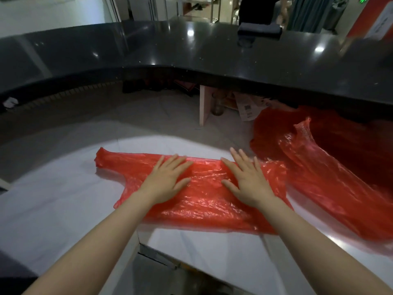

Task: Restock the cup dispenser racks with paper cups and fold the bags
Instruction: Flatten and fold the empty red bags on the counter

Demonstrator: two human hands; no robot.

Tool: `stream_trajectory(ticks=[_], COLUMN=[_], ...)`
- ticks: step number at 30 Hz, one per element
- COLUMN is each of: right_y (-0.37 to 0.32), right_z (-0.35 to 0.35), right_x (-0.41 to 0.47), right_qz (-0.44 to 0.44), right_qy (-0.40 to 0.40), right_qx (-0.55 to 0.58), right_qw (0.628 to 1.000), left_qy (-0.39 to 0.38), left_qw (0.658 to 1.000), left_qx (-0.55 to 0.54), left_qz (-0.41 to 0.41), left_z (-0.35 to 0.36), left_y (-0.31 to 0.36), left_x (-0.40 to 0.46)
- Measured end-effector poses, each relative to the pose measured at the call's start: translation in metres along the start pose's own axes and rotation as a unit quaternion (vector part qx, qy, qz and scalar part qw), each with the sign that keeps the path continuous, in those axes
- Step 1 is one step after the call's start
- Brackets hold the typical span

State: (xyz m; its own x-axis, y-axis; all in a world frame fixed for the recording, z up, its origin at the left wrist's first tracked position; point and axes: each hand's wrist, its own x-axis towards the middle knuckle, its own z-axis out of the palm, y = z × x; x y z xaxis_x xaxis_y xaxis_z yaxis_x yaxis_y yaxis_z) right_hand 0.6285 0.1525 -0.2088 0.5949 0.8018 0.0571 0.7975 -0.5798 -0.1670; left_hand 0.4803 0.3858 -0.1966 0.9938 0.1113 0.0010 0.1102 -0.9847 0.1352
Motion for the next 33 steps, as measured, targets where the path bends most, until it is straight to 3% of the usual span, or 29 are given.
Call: stream_trajectory(ticks=[4,9,18,23,29,33], right_y=[0.005,0.014,0.023,0.028,0.028,0.025], right_z=[0.025,0.036,0.038,0.037,0.037,0.036], right_x=[0.020,0.045,0.111,0.133,0.135,0.133], right_qz=[0.011,-0.002,-0.034,-0.053,-0.050,-0.038], right_qy=[-0.083,-0.089,-0.083,-0.087,-0.092,-0.093], right_qx=[-0.005,-0.016,-0.017,0.002,0.000,-0.006], right_qw=[0.996,0.996,0.996,0.995,0.994,0.995], left_qy=[-0.024,-0.042,-0.015,-0.030,-0.030,-0.021], left_qw=[0.997,0.982,0.973,0.977,0.948,0.934], left_qx=[0.028,0.027,0.012,0.001,0.019,0.025], left_qz=[-0.070,-0.184,-0.228,-0.212,-0.317,-0.356], left_z=[0.018,0.040,0.038,0.030,0.014,0.008], left_y=[-0.014,-0.043,-0.074,-0.107,-0.156,-0.153], left_x=[0.020,0.022,0.045,0.040,-0.004,-0.016])
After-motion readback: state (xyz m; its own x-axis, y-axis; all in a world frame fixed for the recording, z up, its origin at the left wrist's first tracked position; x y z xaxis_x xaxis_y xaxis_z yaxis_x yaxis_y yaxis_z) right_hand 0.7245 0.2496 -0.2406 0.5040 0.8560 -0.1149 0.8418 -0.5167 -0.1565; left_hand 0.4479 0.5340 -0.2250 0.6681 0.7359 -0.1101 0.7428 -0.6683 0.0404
